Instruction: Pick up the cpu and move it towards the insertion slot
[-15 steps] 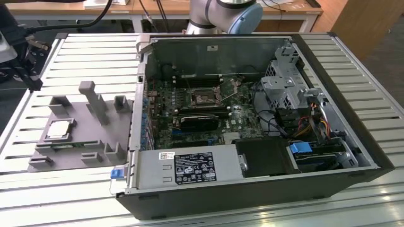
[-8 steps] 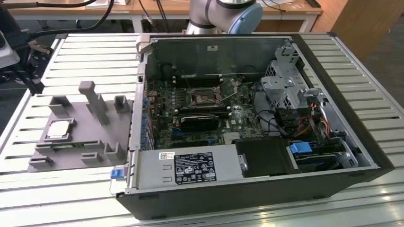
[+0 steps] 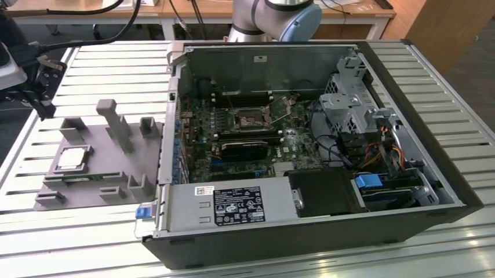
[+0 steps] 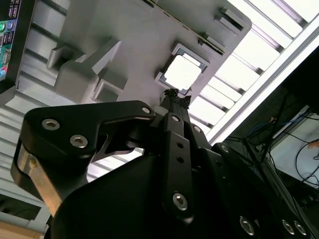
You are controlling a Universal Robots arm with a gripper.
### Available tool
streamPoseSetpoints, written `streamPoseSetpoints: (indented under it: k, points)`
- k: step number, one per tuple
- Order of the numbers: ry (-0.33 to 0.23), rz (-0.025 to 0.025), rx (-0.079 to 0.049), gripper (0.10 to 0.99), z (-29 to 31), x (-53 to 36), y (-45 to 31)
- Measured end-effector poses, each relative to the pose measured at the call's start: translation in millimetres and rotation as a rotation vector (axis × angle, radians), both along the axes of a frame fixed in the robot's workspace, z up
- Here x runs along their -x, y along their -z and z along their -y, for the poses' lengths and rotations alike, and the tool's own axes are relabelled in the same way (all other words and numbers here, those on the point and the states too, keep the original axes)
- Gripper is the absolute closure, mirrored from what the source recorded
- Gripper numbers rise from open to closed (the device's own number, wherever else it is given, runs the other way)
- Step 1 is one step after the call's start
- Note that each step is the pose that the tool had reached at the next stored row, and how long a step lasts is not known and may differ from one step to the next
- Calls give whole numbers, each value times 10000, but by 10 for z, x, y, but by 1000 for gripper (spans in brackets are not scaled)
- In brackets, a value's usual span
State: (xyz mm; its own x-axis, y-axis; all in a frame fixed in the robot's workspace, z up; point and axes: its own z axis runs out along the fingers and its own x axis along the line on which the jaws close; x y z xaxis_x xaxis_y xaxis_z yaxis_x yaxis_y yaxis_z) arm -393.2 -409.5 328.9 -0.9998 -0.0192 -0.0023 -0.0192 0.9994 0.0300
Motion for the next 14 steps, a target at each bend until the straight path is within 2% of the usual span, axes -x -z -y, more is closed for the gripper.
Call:
streamPoseSetpoints:
  k: [14]
  points:
    - [0,27,36,984,0,24,156]
